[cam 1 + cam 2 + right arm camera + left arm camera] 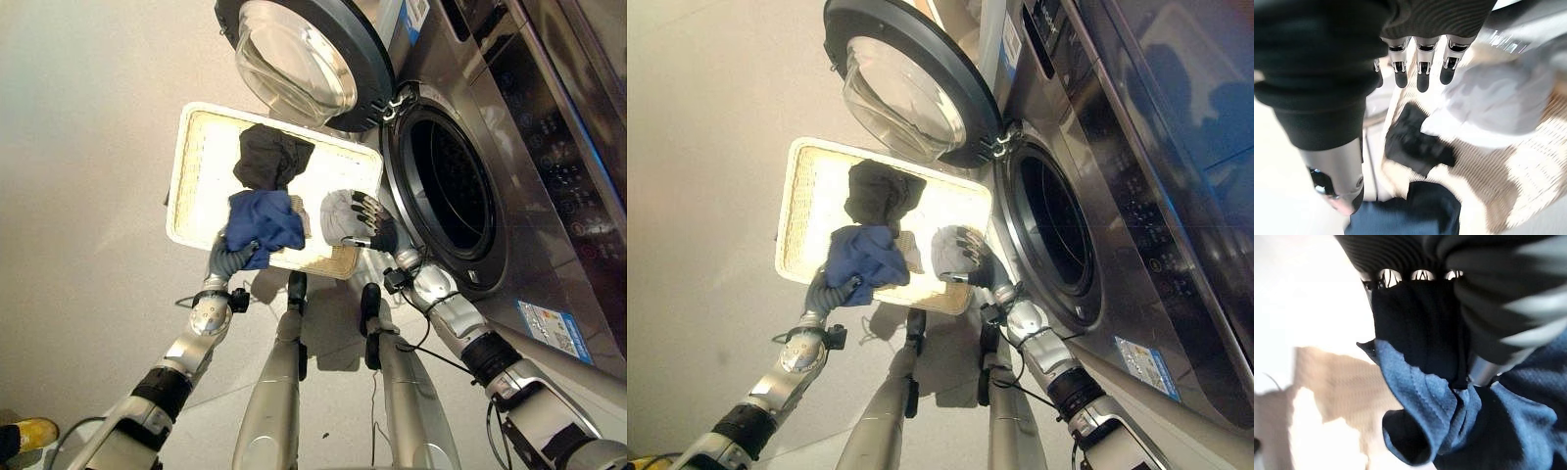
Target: Put the clothes into the washing machine.
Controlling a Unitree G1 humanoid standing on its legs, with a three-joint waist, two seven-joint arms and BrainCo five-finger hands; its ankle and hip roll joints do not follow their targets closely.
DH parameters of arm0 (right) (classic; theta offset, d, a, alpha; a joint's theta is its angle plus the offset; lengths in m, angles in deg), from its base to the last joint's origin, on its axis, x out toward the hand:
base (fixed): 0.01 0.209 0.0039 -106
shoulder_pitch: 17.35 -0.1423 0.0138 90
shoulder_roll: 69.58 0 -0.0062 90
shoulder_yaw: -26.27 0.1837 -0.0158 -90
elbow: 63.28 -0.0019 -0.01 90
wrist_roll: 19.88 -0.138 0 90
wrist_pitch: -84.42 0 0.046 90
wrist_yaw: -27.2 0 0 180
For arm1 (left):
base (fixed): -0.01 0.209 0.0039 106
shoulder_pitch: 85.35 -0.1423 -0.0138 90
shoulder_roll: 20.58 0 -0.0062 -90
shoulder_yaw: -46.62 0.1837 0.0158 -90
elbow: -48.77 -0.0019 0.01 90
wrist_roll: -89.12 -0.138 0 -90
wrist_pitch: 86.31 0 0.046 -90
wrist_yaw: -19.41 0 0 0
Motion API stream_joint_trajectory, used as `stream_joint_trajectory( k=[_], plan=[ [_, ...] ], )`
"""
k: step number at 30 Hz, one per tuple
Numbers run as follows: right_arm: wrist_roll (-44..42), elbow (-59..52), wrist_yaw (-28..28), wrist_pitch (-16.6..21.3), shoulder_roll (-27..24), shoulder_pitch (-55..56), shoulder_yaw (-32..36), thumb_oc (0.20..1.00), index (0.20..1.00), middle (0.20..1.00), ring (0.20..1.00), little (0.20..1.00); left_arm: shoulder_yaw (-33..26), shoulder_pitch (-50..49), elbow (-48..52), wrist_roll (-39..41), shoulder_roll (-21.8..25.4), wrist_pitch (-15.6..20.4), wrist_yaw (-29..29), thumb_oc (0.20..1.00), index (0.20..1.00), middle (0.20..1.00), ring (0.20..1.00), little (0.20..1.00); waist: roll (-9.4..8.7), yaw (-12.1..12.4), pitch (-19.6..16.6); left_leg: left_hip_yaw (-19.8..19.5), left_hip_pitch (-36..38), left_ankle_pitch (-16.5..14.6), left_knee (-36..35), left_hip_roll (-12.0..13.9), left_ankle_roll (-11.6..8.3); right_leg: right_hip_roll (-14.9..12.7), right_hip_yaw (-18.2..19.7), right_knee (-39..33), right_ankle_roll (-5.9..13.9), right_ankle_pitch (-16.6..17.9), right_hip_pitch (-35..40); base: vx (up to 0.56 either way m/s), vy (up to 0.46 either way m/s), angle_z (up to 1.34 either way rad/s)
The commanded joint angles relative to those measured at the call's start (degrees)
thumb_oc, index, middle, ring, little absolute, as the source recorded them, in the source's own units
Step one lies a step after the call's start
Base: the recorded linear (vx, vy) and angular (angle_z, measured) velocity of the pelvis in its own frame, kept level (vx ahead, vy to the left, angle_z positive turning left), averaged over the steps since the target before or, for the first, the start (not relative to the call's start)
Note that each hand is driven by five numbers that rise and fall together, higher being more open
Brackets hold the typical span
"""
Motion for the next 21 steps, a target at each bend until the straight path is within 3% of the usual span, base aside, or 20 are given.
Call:
stream_joint_trajectory(
  k=[1, 8, 19, 20, 21],
  plan=[
    [-0.9, -5.8, -3.5, -0.6, -0.8, 0.7, -1.3, 1.0, 1.0, 1.0, 1.0, 1.0, 1.1, 1.9, 4.0, 1.0, -1.3, 2.7, -7.4, 0.2, 0.2, 0.2, 0.2, 0.2, 0.69, -0.6, -0.8, 2.5, 2.0, -3.8, 1.7, -3.3, 1.02, 0.3, -0.8, -12.5, 3.15, 7.5, 5.3, 0.0, 0.0, 0.0],
    [-2.2, -6.2, -8.7, -3.4, -1.6, 0.2, -6.0, 1.0, 1.0, 1.0, 1.0, 1.0, 4.3, 3.7, 6.4, 6.6, -0.4, 4.0, -15.9, 0.2, 0.2, 0.2, 0.2, 0.2, 0.73, -0.8, -0.8, 2.2, 2.8, -3.5, 1.2, -3.2, 1.16, 0.3, -0.6, -12.5, 3.28, 7.4, 6.0, 0.01, -0.021, 0.02],
    [-8.1, -6.1, -9.3, -4.7, -2.3, -1.2, -9.5, 1.0, 1.0, 1.0, 1.0, 1.0, 8.5, 6.3, 10.1, 13.5, 1.6, -2.2, -28.5, 0.2, 0.2, 0.2, 0.2, 0.2, 0.34, -1.2, -0.8, 3.8, 2.8, -2.9, -0.7, -2.5, 1.15, 0.6, -0.6, -14.4, 3.9, 8.9, 5.5, 0.0, -0.003, 0.0],
    [-8.4, -6.1, -9.4, -4.8, -2.3, -1.3, -9.7, 0.674, 0.674, 0.674, 0.674, 0.674, 8.8, 6.6, 10.4, 14.5, 1.8, -2.6, -29.2, 0.2, 0.2, 0.2, 0.2, 0.2, 0.31, -1.2, -0.8, 3.9, 2.6, -2.9, -0.7, -2.5, 1.17, 0.6, -0.5, -14.4, 3.95, 9.0, 5.3, 0.0, 0.0, 0.0],
    [-8.6, -6.1, -9.4, -5.0, -2.3, -1.3, -9.8, 0.514, 0.514, 0.514, 0.514, 0.514, 8.8, 6.6, 10.5, 14.8, 1.8, -2.7, -29.5, 0.2, 0.2, 0.2, 0.2, 0.2, 0.3, -1.3, -0.8, 3.9, 2.6, -2.9, -0.7, -2.5, 1.19, 0.6, -0.5, -14.4, 3.96, 9.0, 5.3, 0.0, 0.0, 0.0]
  ],
)
